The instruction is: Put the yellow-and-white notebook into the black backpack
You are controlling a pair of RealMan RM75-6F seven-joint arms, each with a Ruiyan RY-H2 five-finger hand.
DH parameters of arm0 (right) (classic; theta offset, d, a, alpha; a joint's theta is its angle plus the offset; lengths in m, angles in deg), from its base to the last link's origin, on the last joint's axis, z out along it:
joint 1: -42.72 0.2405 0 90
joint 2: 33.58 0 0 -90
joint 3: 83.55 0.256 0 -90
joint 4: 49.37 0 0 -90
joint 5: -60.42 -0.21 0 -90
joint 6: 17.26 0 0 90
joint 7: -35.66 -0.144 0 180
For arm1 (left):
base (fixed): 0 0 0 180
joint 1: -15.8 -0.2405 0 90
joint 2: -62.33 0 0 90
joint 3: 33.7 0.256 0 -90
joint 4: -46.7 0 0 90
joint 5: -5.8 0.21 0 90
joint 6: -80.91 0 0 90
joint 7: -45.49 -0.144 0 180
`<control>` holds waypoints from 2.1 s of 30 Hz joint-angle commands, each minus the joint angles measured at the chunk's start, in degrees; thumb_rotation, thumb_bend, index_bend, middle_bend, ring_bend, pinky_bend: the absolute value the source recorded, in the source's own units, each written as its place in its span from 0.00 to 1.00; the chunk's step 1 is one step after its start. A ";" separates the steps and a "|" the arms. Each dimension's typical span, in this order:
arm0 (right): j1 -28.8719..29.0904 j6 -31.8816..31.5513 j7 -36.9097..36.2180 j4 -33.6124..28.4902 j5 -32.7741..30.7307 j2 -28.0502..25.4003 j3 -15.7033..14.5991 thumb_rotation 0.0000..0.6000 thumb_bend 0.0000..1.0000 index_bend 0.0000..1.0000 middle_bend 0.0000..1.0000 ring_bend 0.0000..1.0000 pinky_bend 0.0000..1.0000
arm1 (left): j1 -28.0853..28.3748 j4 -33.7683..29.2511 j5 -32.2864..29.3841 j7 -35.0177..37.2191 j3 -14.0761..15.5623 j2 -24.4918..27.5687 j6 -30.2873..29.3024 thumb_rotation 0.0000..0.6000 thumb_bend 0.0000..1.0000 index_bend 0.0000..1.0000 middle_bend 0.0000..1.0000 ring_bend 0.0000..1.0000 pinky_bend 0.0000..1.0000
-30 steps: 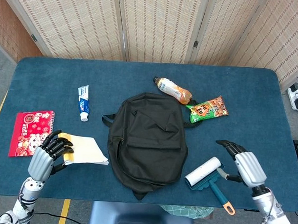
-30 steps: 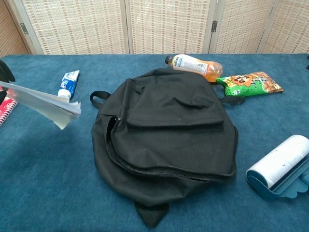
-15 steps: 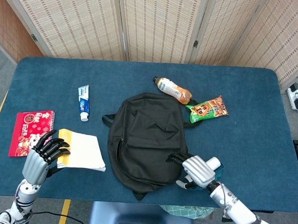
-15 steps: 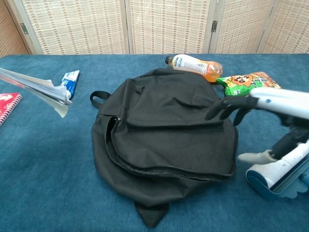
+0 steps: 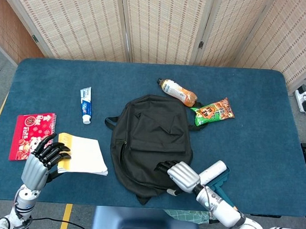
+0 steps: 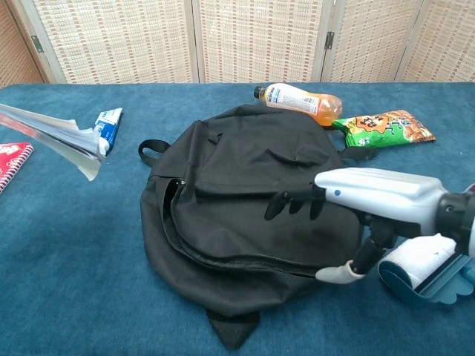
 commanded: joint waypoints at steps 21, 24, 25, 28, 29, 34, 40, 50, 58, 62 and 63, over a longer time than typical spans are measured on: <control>5.23 -1.44 16.44 4.26 -13.49 9.07 1.51 1.00 0.27 0.28 0.23 0.21 0.28 | -0.32 1.63 -0.17 1.22 -0.09 -0.97 0.26 1.00 0.47 0.71 0.51 0.42 0.24; 5.66 -2.77 17.65 4.71 -15.07 9.92 2.41 1.00 0.39 0.36 0.23 0.21 0.28 | -0.35 1.72 -0.18 1.43 -0.20 -0.93 -0.03 1.00 0.47 0.71 0.51 0.42 0.24; 5.84 -3.01 17.91 4.91 -15.62 10.21 2.72 1.00 0.44 0.41 0.24 0.22 0.28 | -0.35 1.71 -0.21 1.52 -0.26 -0.90 -0.09 1.00 0.47 0.71 0.51 0.42 0.24; 6.87 -2.97 19.15 5.58 -17.80 10.99 3.51 1.00 0.56 0.53 0.26 0.23 0.28 | -0.22 1.55 -0.31 1.95 -0.46 -0.78 -0.14 1.00 0.47 0.71 0.51 0.42 0.24; 7.35 -2.88 19.47 5.59 -18.71 11.07 3.96 1.00 0.57 0.56 0.26 0.24 0.28 | -0.11 1.54 -0.34 2.17 -0.56 -0.74 -0.15 1.00 0.47 0.71 0.51 0.42 0.24; 9.80 -3.19 19.79 6.08 -22.69 11.08 7.94 1.00 0.62 0.66 0.29 0.25 0.28 | 0.52 1.81 -0.27 3.65 -0.88 -0.67 -0.26 1.00 0.47 0.71 0.53 0.45 0.26; 14.42 -3.25 19.70 7.66 -31.04 11.43 14.72 1.00 0.65 0.68 0.30 0.27 0.28 | 2.24 0.63 2.18 3.90 -0.50 -0.51 -1.91 1.00 0.47 0.71 0.57 0.49 0.27; 22.14 -5.30 19.33 11.43 -41.17 14.45 22.03 1.00 0.70 0.69 0.34 0.33 0.34 | 5.37 -5.55 7.78 2.47 1.28 0.04 -2.90 1.00 0.47 0.71 0.61 0.52 0.28; 25.46 -6.62 17.48 12.38 -44.56 15.03 24.61 1.00 0.72 0.69 0.35 0.34 0.34 | 7.35 -9.70 11.92 -0.53 2.14 -0.12 -3.02 1.00 0.47 0.71 0.61 0.52 0.28; 26.28 -6.69 14.58 11.60 -45.24 14.93 26.13 1.00 0.72 0.69 0.36 0.35 0.34 | 8.96 -11.74 12.78 -1.67 1.71 -0.91 -1.30 1.00 0.47 0.71 0.61 0.52 0.28; 26.43 -6.73 13.99 11.42 -45.22 14.90 26.37 1.00 0.72 0.69 0.36 0.35 0.34 | 9.43 -12.09 12.59 -1.59 1.40 -1.35 -0.65 1.00 0.47 0.71 0.61 0.52 0.28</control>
